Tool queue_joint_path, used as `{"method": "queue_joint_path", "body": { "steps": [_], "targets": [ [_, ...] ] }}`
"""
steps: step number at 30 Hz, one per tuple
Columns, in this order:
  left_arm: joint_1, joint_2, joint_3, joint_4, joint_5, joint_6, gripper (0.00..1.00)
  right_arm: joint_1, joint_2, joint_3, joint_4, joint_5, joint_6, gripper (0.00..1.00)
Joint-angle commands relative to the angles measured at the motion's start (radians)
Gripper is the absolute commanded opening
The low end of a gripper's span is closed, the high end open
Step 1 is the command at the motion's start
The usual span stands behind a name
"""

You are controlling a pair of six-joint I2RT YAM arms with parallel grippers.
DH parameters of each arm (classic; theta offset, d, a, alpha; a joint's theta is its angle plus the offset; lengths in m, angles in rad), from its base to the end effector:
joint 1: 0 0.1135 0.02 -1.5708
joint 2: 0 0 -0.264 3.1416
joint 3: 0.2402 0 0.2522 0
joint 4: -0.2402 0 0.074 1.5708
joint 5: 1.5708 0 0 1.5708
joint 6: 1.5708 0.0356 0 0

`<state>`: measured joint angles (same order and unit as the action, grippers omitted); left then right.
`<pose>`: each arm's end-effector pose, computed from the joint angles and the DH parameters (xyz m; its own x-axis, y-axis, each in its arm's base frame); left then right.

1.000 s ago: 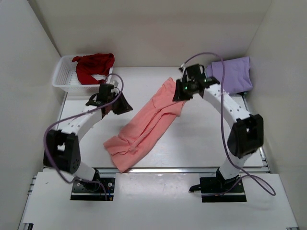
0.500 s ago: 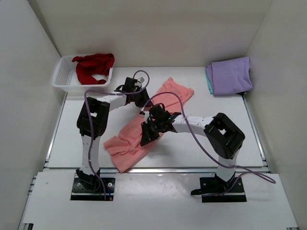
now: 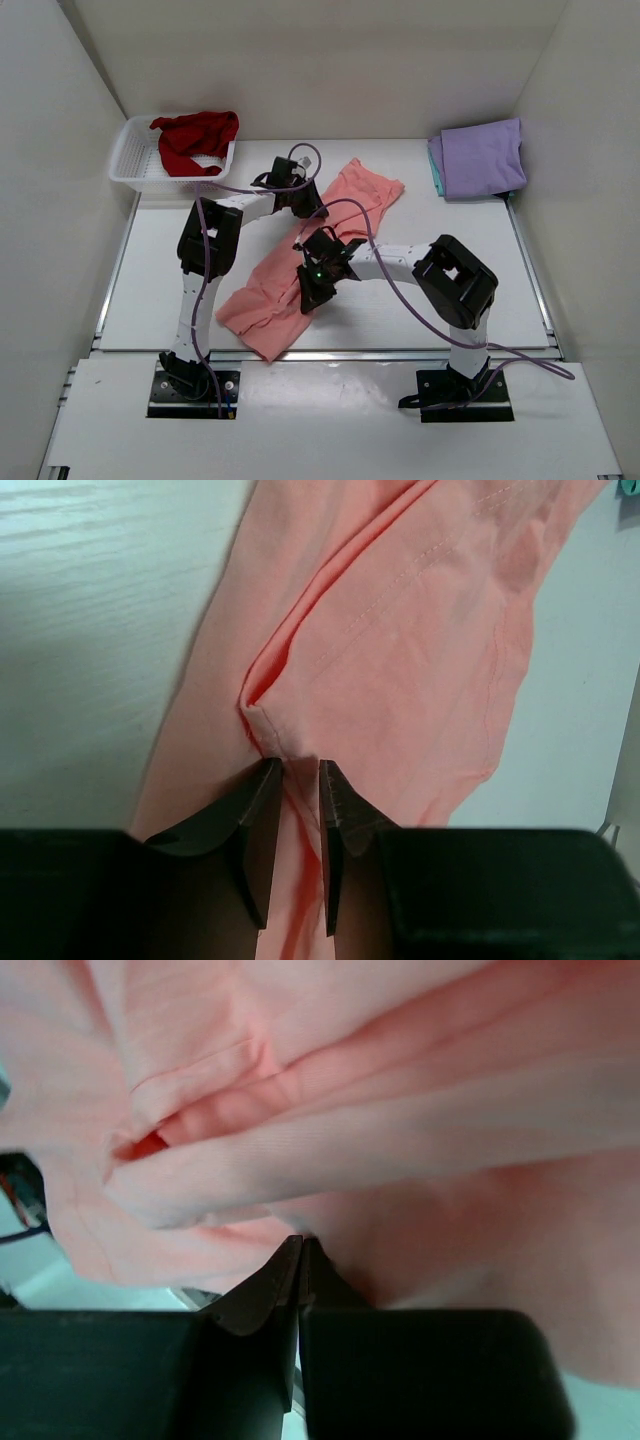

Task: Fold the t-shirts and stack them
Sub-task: Rotate the tshirt 90 degrees

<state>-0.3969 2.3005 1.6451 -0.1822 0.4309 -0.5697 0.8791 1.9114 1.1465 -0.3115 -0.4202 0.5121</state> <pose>0.4535 -0.2062 0.1295 -0.9055 -0.1518 -0.3961 0.1432 0.7695 -0.6223 0.2293 0.2996 0.1422 -0.8945 -0.3787 -0.2377 -0.4455 0.7099 0.5455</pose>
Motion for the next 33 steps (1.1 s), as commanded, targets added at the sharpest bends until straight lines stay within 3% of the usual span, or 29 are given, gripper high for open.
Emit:
{"method": "queue_joint_path", "body": {
  "steps": [1,7,13,25,33],
  "targets": [
    [0.035,-0.003,0.015,-0.013,-0.06,-0.01,0.33,-0.04,0.043,-0.004,-0.185,0.268,-0.056,0.0],
    [0.062,0.008,0.041,-0.028,-0.109,-0.016,0.32,-0.156,-0.053,-0.111,-0.228,0.276,-0.188,0.01],
    [0.087,0.065,0.16,-0.083,-0.142,-0.047,0.33,-0.235,-0.109,-0.151,-0.302,0.288,-0.303,0.0],
    [0.07,0.145,0.366,-0.167,-0.139,-0.071,0.33,-0.262,-0.13,-0.162,-0.359,0.366,-0.484,0.0],
    [0.069,0.036,0.263,-0.028,-0.083,-0.137,0.35,-0.341,-0.228,-0.102,-0.386,0.327,-0.604,0.05]
  ]
}}
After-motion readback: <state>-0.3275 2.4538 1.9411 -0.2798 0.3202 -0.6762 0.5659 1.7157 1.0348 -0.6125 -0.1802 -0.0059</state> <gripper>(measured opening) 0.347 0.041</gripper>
